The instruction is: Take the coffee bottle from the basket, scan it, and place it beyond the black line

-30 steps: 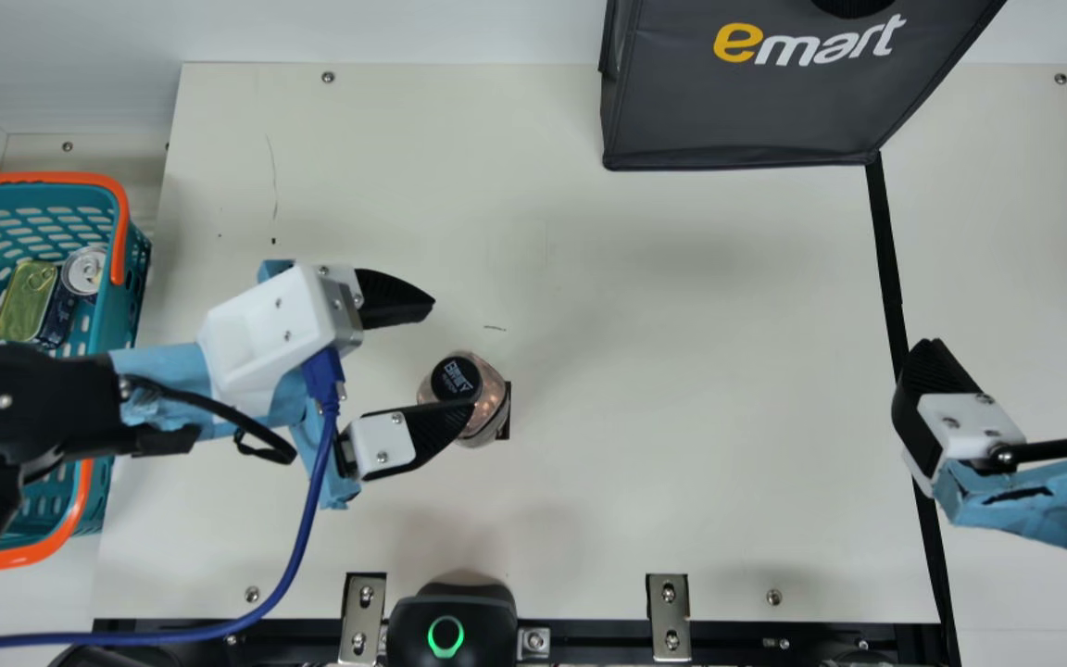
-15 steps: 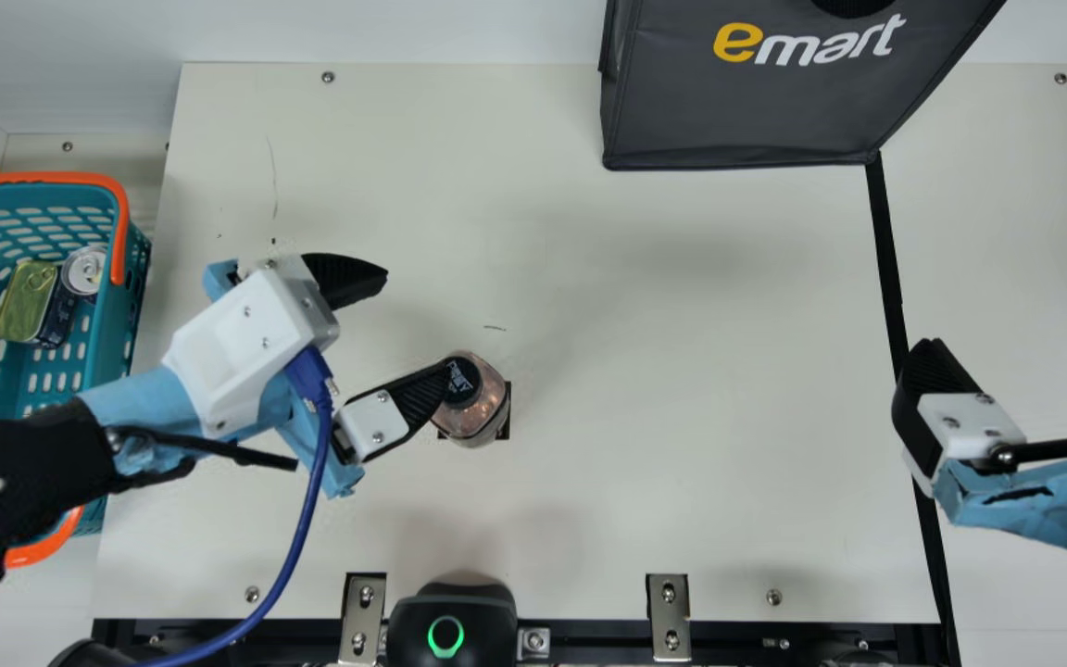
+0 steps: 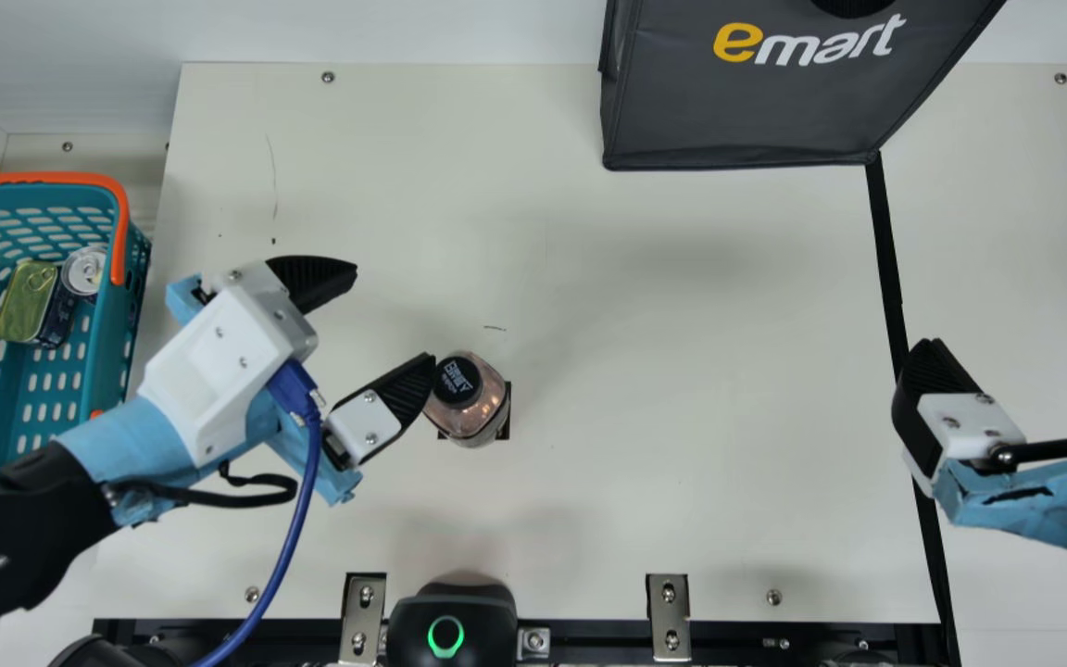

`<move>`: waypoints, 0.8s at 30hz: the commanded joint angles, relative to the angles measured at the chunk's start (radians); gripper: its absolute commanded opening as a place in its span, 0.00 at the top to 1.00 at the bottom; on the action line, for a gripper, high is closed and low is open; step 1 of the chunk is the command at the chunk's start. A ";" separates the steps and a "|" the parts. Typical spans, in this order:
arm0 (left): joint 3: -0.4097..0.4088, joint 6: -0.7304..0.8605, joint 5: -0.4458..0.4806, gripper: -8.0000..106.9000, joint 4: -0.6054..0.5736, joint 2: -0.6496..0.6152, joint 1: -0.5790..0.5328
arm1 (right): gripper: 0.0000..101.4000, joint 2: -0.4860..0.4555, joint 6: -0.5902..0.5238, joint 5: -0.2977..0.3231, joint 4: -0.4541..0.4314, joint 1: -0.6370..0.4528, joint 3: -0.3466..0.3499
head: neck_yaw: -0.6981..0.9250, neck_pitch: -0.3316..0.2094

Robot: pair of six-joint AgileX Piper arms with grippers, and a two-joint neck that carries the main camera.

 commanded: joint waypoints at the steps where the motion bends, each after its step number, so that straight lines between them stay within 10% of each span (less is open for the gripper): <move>1: 0.005 -0.064 -0.011 0.15 0.036 -0.007 -0.013 | 0.10 0.000 0.000 0.000 0.000 0.000 0.000 | 0.002 -0.027; 24: 0.017 -0.548 -0.091 0.15 0.367 -0.039 -0.149 | 0.10 0.000 0.000 0.000 0.000 0.000 0.000 | 0.002 -0.027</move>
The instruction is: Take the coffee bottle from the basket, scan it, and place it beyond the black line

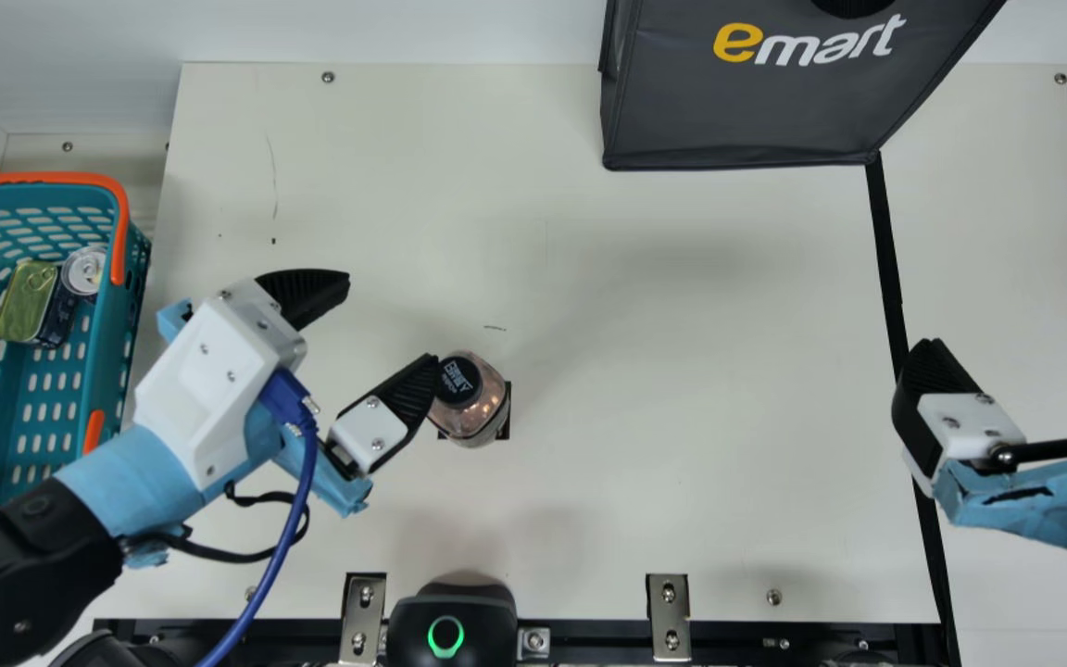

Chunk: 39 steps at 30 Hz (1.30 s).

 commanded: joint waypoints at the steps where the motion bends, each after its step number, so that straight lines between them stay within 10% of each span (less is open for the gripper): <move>1: -0.001 -0.069 -0.006 0.15 0.036 0.003 -0.015 | 0.10 0.000 0.000 0.000 0.000 0.000 0.000 | 0.002 -0.027; 39: -0.014 -0.847 0.004 0.15 0.743 0.058 -0.299 | 0.10 0.000 0.000 0.000 0.000 0.000 0.000 | 0.002 -0.027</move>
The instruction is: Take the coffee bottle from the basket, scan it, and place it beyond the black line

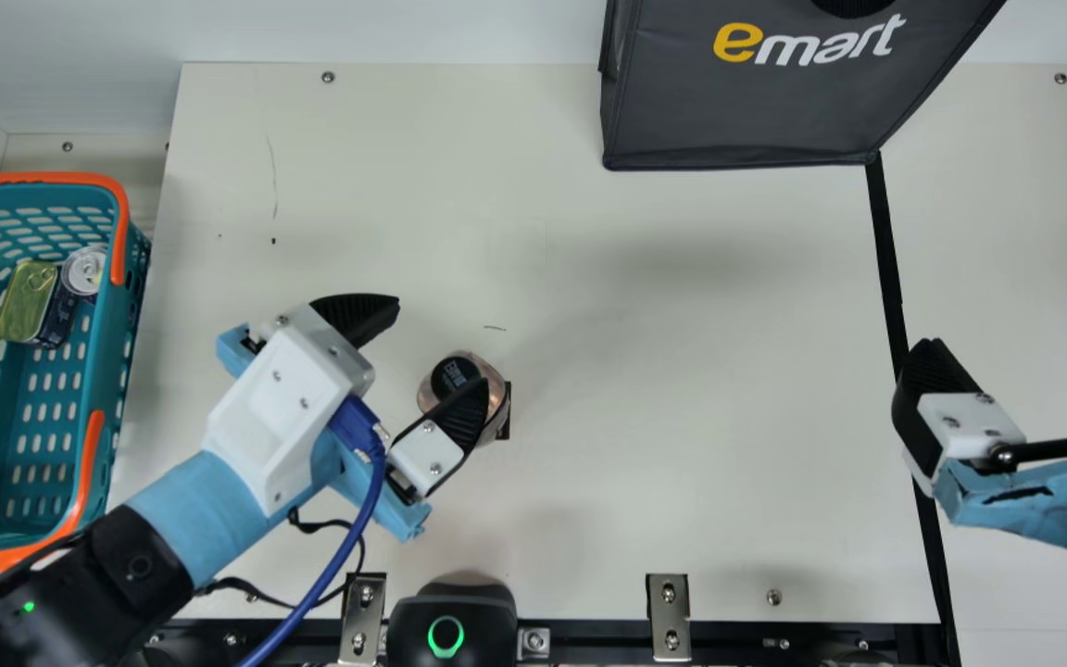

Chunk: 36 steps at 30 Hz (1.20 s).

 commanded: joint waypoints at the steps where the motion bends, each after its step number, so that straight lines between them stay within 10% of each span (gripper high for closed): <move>1: -0.003 -0.078 0.009 0.15 0.062 0.003 -0.020 | 0.10 0.000 0.000 0.000 0.000 0.000 0.000 | 0.002 -0.027; 36: 0.047 -0.801 0.159 0.15 0.585 0.101 -0.281 | 0.10 0.000 0.000 0.000 0.000 0.000 0.000 | 0.002 -0.027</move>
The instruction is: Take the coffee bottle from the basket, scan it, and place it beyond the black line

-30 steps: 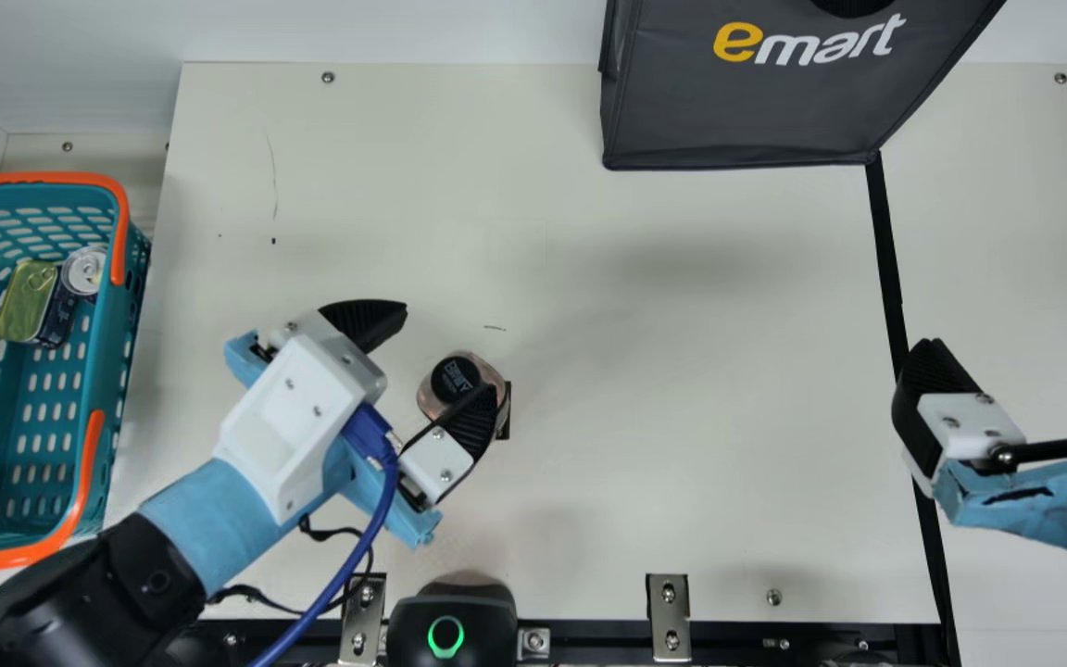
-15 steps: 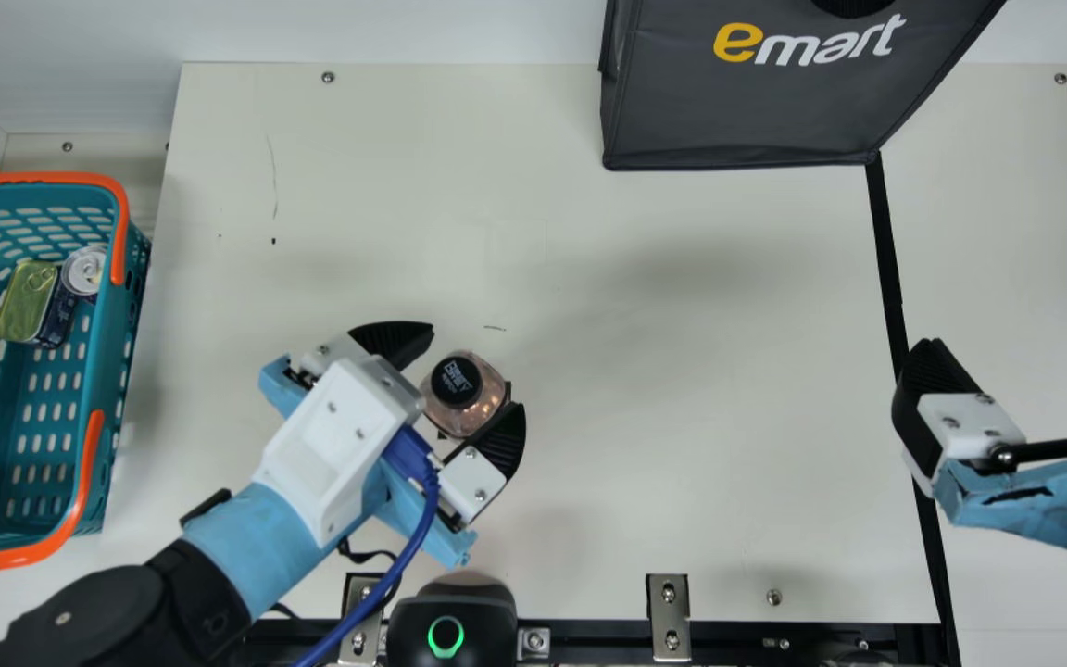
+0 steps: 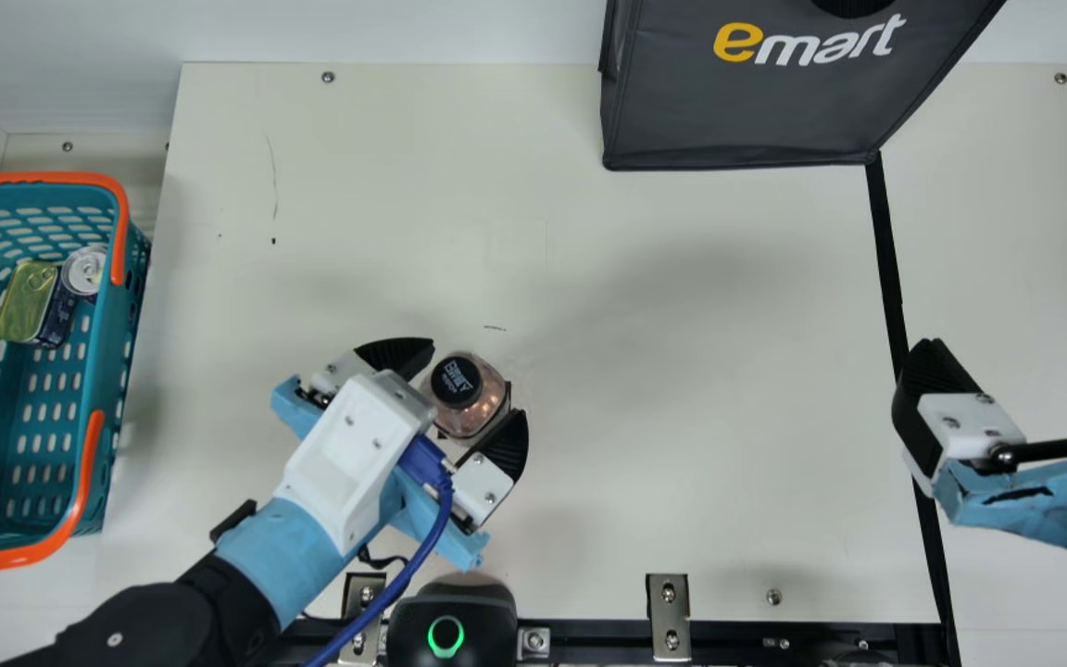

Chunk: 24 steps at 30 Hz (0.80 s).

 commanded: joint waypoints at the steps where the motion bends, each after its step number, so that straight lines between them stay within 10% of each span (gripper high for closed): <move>1: 0.007 -0.024 -0.002 0.15 0.009 0.002 0.006 | 0.10 0.000 0.000 0.000 0.000 0.000 0.000 | 0.003 -0.027; 24: 0.032 -0.106 -0.068 0.15 0.045 0.048 0.051 | 0.10 0.000 0.000 0.000 0.000 0.000 0.000 | 0.003 -0.027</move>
